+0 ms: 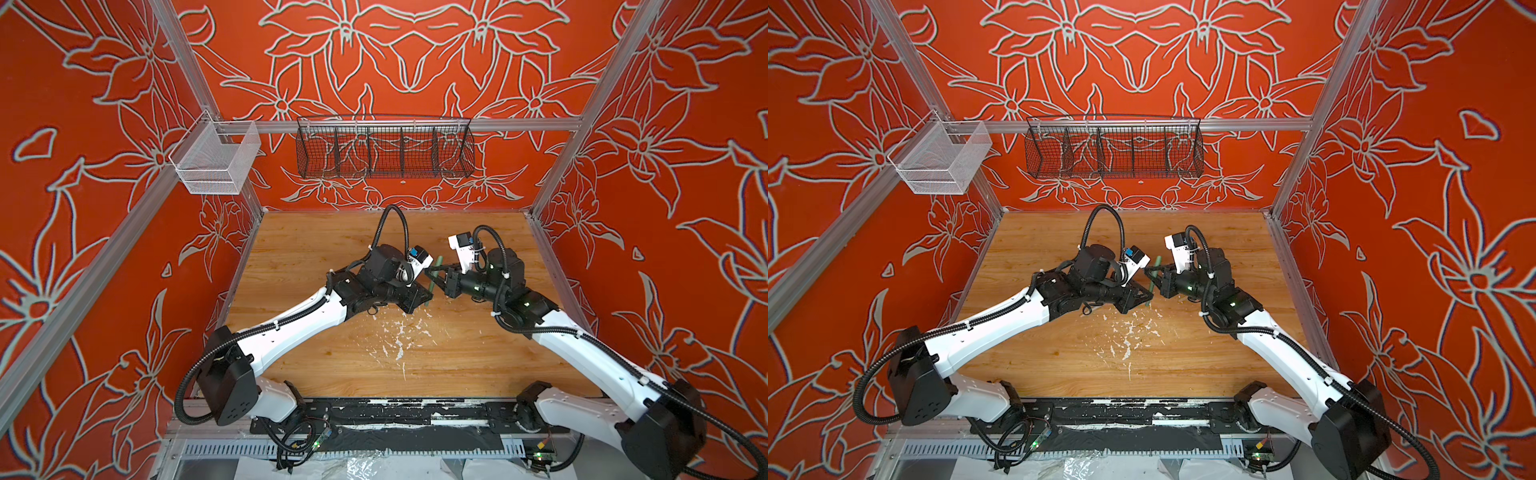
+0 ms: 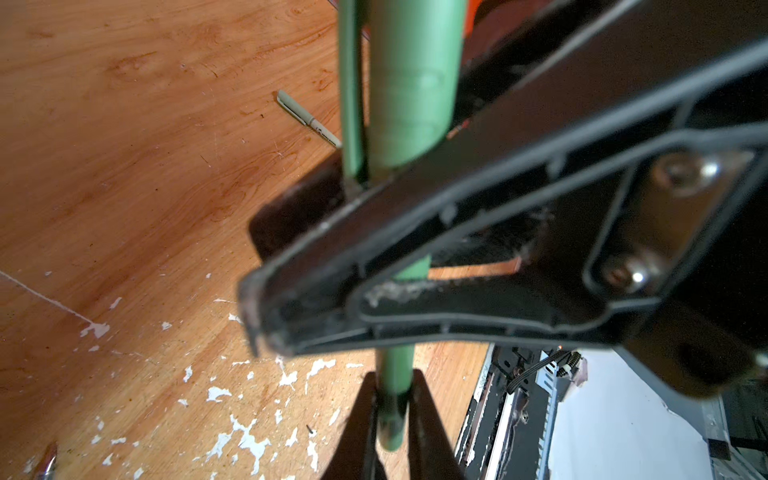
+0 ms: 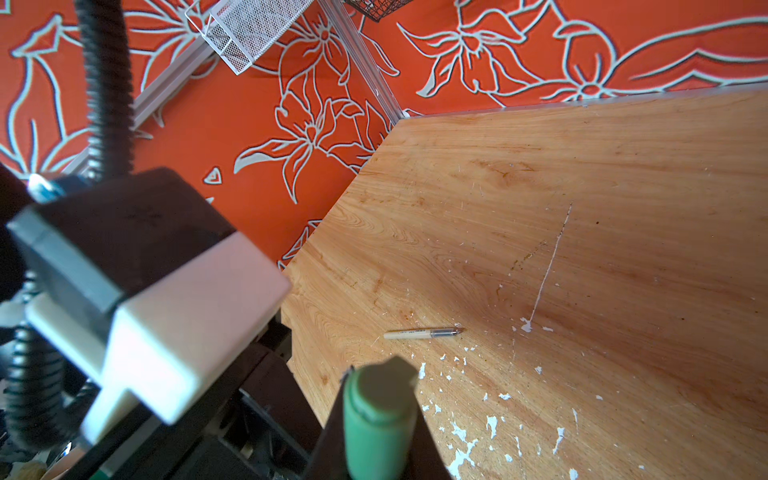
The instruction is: Insert the pens into the pen caps
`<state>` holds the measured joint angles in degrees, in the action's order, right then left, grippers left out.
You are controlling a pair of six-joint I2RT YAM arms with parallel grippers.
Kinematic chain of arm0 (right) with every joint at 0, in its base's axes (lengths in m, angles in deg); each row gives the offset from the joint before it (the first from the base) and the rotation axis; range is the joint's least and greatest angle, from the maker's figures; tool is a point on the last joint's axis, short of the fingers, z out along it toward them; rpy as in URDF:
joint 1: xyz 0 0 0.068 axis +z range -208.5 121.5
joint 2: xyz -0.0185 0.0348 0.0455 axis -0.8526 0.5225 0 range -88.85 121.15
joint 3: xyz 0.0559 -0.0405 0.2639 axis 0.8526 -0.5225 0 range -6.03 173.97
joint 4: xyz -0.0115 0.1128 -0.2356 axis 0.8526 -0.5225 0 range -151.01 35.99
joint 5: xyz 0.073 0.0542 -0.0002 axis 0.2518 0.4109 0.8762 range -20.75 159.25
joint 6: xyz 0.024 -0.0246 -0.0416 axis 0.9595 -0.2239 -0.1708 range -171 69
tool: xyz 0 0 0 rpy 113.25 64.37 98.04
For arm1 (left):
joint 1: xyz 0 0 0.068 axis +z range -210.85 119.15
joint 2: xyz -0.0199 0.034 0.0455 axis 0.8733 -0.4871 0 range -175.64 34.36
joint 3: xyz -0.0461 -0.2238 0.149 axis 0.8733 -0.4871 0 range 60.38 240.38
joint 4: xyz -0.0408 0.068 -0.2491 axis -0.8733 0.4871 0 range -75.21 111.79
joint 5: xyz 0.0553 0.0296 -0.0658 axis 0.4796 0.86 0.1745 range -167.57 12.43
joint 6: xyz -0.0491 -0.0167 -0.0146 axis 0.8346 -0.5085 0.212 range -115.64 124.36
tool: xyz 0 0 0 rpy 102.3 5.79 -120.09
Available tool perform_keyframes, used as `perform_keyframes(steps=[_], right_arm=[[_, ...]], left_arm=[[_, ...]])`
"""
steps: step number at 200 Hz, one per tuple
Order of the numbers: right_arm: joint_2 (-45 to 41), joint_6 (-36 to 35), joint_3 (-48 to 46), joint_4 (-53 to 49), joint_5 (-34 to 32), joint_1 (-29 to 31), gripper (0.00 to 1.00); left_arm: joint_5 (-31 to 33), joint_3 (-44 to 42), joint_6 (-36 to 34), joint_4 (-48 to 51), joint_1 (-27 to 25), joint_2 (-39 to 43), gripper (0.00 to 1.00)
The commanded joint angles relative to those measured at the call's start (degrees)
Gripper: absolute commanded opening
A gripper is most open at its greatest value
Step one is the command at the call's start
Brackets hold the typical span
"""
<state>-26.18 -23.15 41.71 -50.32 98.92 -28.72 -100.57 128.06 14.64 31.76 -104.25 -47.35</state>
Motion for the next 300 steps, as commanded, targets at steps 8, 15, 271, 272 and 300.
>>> perform_keyframes(steps=[8,15,271,272,300], right_arm=[[-0.93,1.06,-0.99,3.96,-0.85,0.39,0.00],[-0.93,1.06,-0.86,3.96,-0.84,0.42,0.00],[-8.01,-2.48,1.04,-7.80,-9.95,0.62,0.43],[-8.18,-2.60,1.12,-8.11,-10.14,0.63,0.43],[-12.05,-3.64,3.80,-15.61,-14.98,0.16,0.49]], left_arm=[[-1.28,0.74,-0.37,-1.77,-0.17,0.20,0.08],[-1.06,0.91,-0.46,-1.61,-0.20,0.12,0.06],[1.00,2.27,-1.32,0.71,0.20,0.22,0.00],[1.01,2.32,-1.36,0.79,0.22,0.19,0.00],[1.38,3.16,-1.67,2.79,0.33,-0.11,0.00]])
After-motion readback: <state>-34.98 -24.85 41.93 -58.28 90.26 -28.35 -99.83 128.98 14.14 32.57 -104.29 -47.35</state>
